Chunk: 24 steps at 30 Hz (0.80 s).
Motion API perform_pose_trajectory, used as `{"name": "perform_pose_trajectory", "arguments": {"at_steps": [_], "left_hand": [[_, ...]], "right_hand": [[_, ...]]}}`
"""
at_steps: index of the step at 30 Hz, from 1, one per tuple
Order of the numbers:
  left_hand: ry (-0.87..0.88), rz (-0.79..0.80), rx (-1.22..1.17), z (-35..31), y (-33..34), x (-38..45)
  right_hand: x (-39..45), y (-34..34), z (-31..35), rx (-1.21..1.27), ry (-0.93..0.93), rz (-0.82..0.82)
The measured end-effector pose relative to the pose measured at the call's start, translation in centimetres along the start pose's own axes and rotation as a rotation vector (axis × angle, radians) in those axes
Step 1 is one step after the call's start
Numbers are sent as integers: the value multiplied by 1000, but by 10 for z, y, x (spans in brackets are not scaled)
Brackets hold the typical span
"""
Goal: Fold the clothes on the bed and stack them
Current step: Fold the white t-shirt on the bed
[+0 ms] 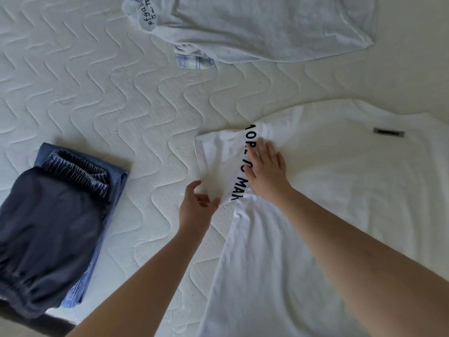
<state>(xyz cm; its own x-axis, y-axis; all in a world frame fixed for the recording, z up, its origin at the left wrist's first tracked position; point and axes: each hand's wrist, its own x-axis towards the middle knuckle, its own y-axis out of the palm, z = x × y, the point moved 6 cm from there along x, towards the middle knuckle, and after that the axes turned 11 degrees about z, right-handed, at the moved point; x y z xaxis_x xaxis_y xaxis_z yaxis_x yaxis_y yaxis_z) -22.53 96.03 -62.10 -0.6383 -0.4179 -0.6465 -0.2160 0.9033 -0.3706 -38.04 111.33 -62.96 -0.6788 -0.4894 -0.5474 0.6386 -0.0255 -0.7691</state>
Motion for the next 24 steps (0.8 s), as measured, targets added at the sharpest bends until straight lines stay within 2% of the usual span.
{"name": "perform_pose_trajectory", "arguments": {"at_steps": [3,6,9,12,15,18,20,24], "left_hand": [[35,-123,50,-14,-11,5],[282,-208,301,-54,-24,28],[436,-109,723,-96,-18,66],[526,37,991,-125,4,98],[507,169,982,-143,23,118],[380,263,798,-150,23,131],[360,232,728,-156,9,133],[326,83,802,-161,-13,136]], "right_hand": [[1,-3,-4,32,-27,-4],[1,-9,-11,75,-45,-47],[2,-14,-24,82,-30,-73],[9,-20,-42,76,28,-64],[17,-24,-53,25,48,-32],[21,-32,-55,19,28,-61],[23,-40,-56,26,28,-104],[27,-46,-69,3,90,-132]]}}
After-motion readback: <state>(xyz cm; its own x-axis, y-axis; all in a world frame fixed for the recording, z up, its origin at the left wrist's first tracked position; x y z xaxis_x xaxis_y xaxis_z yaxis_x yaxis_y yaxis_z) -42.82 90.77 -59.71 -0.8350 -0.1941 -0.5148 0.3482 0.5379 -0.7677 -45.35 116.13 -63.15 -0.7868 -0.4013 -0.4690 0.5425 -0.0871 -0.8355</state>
